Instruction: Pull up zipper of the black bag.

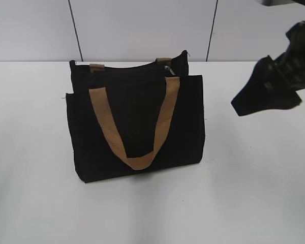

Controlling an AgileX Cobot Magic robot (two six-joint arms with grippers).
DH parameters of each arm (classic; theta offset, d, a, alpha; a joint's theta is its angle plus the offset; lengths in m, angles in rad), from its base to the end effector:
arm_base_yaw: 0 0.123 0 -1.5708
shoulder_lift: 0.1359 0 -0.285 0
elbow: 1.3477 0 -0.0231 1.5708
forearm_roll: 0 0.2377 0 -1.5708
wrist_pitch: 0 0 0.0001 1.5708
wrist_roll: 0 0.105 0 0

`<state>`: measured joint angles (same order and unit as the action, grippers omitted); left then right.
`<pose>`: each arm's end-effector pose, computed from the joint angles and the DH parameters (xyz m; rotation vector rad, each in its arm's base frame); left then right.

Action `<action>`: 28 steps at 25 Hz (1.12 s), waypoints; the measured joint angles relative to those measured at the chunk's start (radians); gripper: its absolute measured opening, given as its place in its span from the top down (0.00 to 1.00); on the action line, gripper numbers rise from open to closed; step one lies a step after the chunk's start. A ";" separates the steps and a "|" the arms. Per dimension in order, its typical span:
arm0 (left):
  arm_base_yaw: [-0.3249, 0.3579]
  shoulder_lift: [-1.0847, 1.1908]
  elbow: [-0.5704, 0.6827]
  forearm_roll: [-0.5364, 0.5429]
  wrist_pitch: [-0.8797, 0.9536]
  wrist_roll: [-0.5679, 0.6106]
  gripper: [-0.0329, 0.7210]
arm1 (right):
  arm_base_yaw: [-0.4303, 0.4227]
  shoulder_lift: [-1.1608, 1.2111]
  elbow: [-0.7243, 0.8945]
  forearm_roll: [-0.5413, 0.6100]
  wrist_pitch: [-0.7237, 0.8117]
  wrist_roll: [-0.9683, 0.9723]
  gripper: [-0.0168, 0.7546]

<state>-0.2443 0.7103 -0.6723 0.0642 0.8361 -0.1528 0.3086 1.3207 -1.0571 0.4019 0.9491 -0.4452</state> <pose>0.1190 -0.0245 0.2969 0.1354 2.3547 -0.1166 0.2299 0.1083 0.2991 -0.7699 2.5254 0.4646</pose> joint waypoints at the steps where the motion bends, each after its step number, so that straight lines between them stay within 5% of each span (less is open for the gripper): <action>1: 0.000 -0.038 0.000 -0.004 0.016 0.002 0.38 | 0.000 -0.041 0.023 0.000 0.000 0.003 0.22; 18: -0.018 -0.552 0.073 -0.022 0.304 0.047 0.39 | 0.000 -0.889 0.403 -0.104 0.138 0.234 0.22; 28: -0.020 -0.628 0.139 -0.064 0.242 0.087 0.39 | 0.000 -1.237 0.422 -0.402 0.267 0.415 0.22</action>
<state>-0.2641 0.0825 -0.5329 0.0000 1.0783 -0.0659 0.3086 0.0832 -0.6350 0.0000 1.2161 -0.0302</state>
